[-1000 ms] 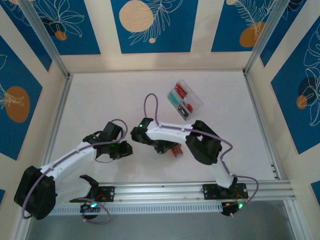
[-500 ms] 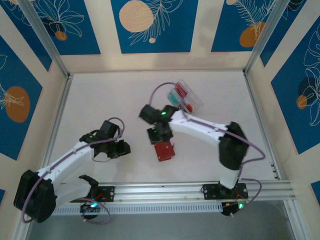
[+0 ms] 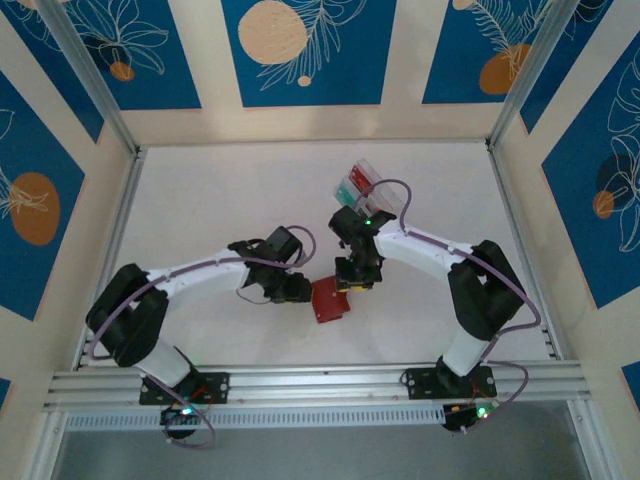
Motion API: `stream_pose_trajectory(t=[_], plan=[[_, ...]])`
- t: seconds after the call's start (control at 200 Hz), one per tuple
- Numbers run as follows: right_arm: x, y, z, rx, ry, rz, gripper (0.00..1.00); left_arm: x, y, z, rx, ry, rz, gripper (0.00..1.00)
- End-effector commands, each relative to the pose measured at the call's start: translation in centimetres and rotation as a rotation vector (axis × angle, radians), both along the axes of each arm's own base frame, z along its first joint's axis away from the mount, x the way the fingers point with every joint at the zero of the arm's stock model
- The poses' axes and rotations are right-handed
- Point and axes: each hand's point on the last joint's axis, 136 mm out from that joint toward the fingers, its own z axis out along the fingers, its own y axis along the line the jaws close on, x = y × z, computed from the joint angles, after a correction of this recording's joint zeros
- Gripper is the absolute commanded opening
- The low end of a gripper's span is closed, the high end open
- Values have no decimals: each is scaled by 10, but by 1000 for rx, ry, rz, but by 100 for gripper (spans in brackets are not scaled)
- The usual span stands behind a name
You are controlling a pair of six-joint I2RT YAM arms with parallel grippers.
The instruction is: Put the credit cards into the card holder
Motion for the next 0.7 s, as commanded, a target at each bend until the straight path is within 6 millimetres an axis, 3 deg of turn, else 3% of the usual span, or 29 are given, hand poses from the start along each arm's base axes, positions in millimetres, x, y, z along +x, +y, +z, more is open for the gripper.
stream_pose_trajectory(t=[0.0,0.625,0.695], plan=[[-5,2,-10,16,43,2,32,3,-6,0,1,-14,-8,35],[-3,-3,-16,-13,50,10,0,0,-5,-11,8,13,1,34],[-3,-2,-13,-2,37,24,0,0,-5,-9,7,11,-4,34]])
